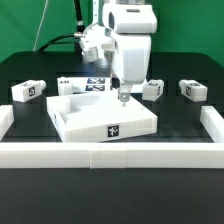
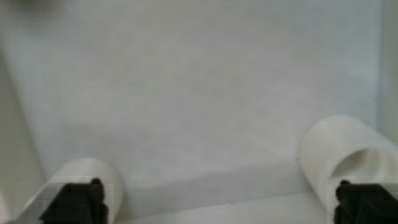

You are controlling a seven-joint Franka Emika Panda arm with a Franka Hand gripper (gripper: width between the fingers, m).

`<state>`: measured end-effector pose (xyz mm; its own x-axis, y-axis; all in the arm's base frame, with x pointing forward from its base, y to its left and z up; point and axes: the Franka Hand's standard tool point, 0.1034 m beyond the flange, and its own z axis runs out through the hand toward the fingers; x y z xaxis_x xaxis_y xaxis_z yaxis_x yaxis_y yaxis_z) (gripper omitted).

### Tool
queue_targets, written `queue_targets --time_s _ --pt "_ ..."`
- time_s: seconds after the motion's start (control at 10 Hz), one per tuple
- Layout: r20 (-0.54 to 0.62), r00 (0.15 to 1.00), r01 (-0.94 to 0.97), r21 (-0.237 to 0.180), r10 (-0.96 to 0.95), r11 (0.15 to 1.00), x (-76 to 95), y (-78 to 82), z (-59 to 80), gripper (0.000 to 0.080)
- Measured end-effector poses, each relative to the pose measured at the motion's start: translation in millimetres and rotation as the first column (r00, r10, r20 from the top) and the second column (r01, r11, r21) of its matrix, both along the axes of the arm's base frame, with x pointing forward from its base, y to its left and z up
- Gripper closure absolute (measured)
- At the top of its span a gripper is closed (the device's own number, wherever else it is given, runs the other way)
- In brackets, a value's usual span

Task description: Assemble one leg

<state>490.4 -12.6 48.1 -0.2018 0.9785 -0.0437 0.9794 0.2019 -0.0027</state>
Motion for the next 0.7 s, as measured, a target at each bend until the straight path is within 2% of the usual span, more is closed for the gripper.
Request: queue_targets --time_s 0.3,0.6,0.7 --pt "-0.027 1.000 0.000 0.001 0.000 1.000 -21.0 -30.5 -1.6 0.0150" --pt "-0.032 0.999 -0.007 0.003 0.007 1.000 -21.8 -31.0 -4.6 0.0150" --pt "-0.047 0.998 -0.037 0.009 0.037 0.999 -25.9 -35.6 -14.5 0.0150"
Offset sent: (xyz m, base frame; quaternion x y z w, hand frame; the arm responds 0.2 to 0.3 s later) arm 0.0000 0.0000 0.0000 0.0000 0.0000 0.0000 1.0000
